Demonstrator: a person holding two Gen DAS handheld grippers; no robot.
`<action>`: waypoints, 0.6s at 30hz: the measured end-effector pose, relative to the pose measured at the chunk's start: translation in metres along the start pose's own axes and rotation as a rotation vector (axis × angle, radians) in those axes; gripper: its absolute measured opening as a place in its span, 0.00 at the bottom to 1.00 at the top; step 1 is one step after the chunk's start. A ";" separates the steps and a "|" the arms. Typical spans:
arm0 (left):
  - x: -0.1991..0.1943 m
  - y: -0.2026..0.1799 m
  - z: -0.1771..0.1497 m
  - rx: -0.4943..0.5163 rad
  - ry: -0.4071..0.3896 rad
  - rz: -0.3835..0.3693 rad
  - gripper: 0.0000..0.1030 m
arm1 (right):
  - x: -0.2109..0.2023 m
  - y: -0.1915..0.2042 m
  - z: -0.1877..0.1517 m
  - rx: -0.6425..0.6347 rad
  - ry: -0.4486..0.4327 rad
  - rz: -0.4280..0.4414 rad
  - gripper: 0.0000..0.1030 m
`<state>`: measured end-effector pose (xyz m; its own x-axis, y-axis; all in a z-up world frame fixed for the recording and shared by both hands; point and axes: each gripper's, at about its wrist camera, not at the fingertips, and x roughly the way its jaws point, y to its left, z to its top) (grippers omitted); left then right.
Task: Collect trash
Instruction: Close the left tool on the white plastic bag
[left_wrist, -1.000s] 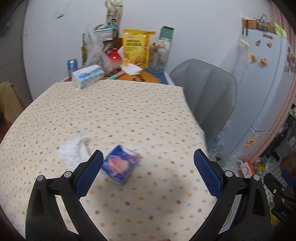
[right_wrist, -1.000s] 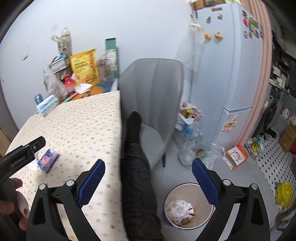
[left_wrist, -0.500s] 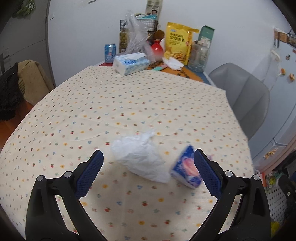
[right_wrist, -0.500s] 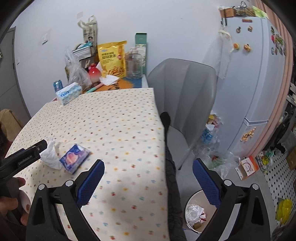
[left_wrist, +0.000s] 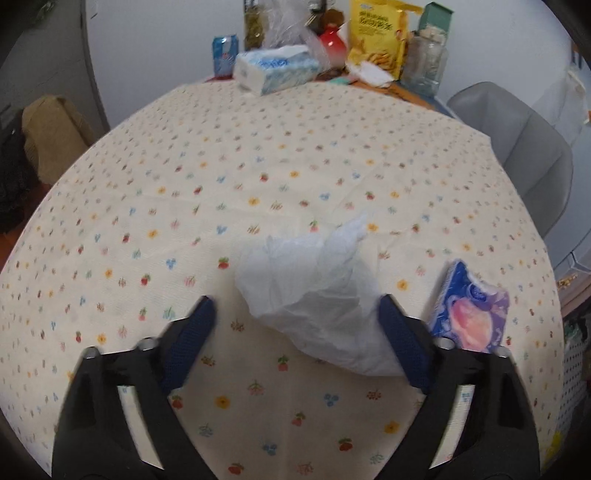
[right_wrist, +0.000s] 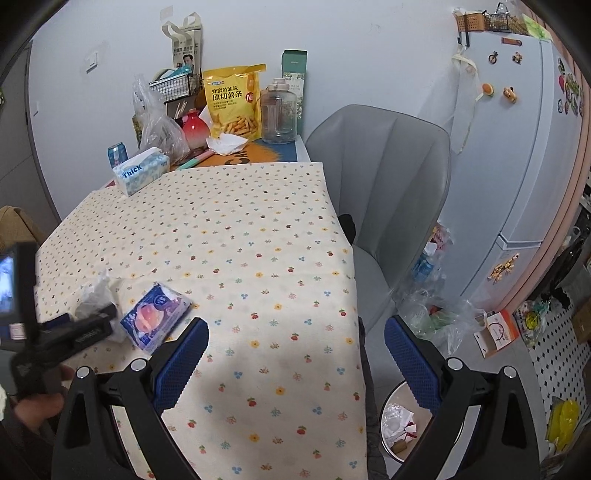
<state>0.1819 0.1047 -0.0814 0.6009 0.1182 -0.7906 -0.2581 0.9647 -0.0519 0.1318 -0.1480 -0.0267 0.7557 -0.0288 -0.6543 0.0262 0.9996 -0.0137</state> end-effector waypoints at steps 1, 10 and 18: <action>-0.001 0.000 0.002 0.006 -0.001 0.019 0.42 | -0.001 0.002 0.001 -0.003 -0.002 -0.001 0.91; -0.034 0.017 0.004 -0.009 -0.048 -0.034 0.08 | -0.005 0.020 0.003 -0.018 0.008 -0.004 0.91; -0.047 0.043 0.008 -0.043 -0.092 -0.038 0.08 | -0.002 0.052 0.000 -0.070 0.024 0.021 0.91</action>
<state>0.1482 0.1425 -0.0416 0.6773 0.1046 -0.7283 -0.2645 0.9583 -0.1084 0.1318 -0.0956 -0.0259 0.7400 -0.0089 -0.6725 -0.0358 0.9980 -0.0526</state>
